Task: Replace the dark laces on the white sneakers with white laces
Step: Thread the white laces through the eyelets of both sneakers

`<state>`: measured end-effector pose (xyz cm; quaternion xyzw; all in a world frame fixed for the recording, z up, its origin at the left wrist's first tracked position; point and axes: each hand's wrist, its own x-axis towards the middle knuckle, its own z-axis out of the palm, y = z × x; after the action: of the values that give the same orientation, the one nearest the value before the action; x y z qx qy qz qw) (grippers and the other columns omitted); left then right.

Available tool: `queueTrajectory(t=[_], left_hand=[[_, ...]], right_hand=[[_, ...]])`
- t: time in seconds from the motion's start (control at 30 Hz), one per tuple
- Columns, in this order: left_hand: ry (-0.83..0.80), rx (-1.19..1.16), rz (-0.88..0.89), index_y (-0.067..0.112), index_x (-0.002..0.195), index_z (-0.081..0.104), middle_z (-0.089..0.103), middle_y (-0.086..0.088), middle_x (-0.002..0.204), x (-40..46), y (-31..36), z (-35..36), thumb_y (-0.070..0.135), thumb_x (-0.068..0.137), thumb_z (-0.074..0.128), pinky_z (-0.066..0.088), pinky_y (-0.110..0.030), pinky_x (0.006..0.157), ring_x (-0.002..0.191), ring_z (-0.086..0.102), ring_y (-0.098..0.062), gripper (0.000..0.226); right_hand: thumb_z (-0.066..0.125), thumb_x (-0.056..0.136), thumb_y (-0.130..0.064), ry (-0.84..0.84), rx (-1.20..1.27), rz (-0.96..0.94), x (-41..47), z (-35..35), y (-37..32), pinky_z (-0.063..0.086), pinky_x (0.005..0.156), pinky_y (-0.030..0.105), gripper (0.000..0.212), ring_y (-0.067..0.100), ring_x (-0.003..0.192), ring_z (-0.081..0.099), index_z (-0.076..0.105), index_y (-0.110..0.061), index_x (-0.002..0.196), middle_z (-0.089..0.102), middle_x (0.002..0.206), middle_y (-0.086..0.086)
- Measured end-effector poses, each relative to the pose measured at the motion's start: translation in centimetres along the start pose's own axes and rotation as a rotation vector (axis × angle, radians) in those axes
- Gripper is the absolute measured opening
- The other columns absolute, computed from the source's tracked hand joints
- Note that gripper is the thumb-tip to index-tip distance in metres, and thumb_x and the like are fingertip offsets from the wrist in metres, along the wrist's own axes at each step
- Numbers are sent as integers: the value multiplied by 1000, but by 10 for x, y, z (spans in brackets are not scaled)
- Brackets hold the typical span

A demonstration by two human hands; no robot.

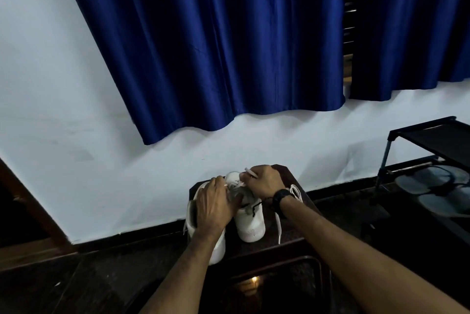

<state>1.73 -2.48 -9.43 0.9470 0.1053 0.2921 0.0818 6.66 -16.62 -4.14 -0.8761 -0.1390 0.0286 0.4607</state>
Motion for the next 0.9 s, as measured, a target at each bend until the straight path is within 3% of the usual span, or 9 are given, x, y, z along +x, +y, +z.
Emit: queueTrajectory(t=[0.1,0.23,0.33,0.4,0.47,0.6,0.73,0.8,0.9], left_hand=[[-4,71,11,15,85,58,65,-4,83,-4,2,-9,61,83,41,43,-37,70,82,63,-26,49],[-223,27,-119,18,84,65,68,-5,90,19,7,-41,64,81,57,47,-33,68,87,66,-29,47],[-481,-123,-314,16,76,71,66,-6,81,70,6,-89,58,76,68,44,-26,60,71,62,-24,41],[-591,-264,-361,14,70,74,54,-2,65,95,8,-127,44,84,68,32,-23,49,53,43,-16,33],[-594,-369,-385,13,71,74,42,0,61,110,8,-159,34,89,65,22,-22,47,51,29,-13,29],[-586,-386,-344,12,75,73,40,2,60,123,12,-202,28,89,68,20,-22,45,51,27,-12,22],[-487,-347,-246,14,72,75,54,4,57,134,30,-231,36,81,77,33,-21,50,54,43,-10,24],[-434,-276,-174,16,73,77,61,5,58,139,39,-239,37,82,76,35,-17,45,49,49,-4,22],[-394,-215,-85,14,73,76,68,1,65,142,49,-244,32,82,77,39,-16,46,49,56,-4,20]], right_hand=[[55,94,-38,-8,132,-31,0,-10,-14,43,77,24,29,16,94,65,76,-21,82,73,93,0],[48,98,-40,-23,70,-60,7,-33,-37,43,86,28,37,19,95,62,76,-17,90,71,99,5],[43,100,-42,-101,35,-36,14,-57,-58,44,67,28,43,19,72,55,75,-15,92,64,84,4],[39,101,-42,-187,47,18,19,-73,-72,33,48,24,44,15,53,40,70,-16,84,53,69,1],[37,102,-37,-298,4,27,25,-88,-84,26,42,21,43,14,49,32,67,-17,80,48,67,2],[54,96,-21,-469,-209,-18,30,-122,-111,24,41,18,23,10,50,30,74,-13,90,52,69,0],[73,84,-28,-394,-397,-86,25,-146,-142,27,40,19,24,11,49,39,76,-5,88,60,63,1],[77,78,-31,-300,-450,-131,26,-152,-152,34,42,19,29,14,57,50,76,-3,86,69,72,7],[73,79,-23,-250,-525,-176,22,-160,-163,41,45,19,17,14,56,53,76,-7,84,75,90,12]])
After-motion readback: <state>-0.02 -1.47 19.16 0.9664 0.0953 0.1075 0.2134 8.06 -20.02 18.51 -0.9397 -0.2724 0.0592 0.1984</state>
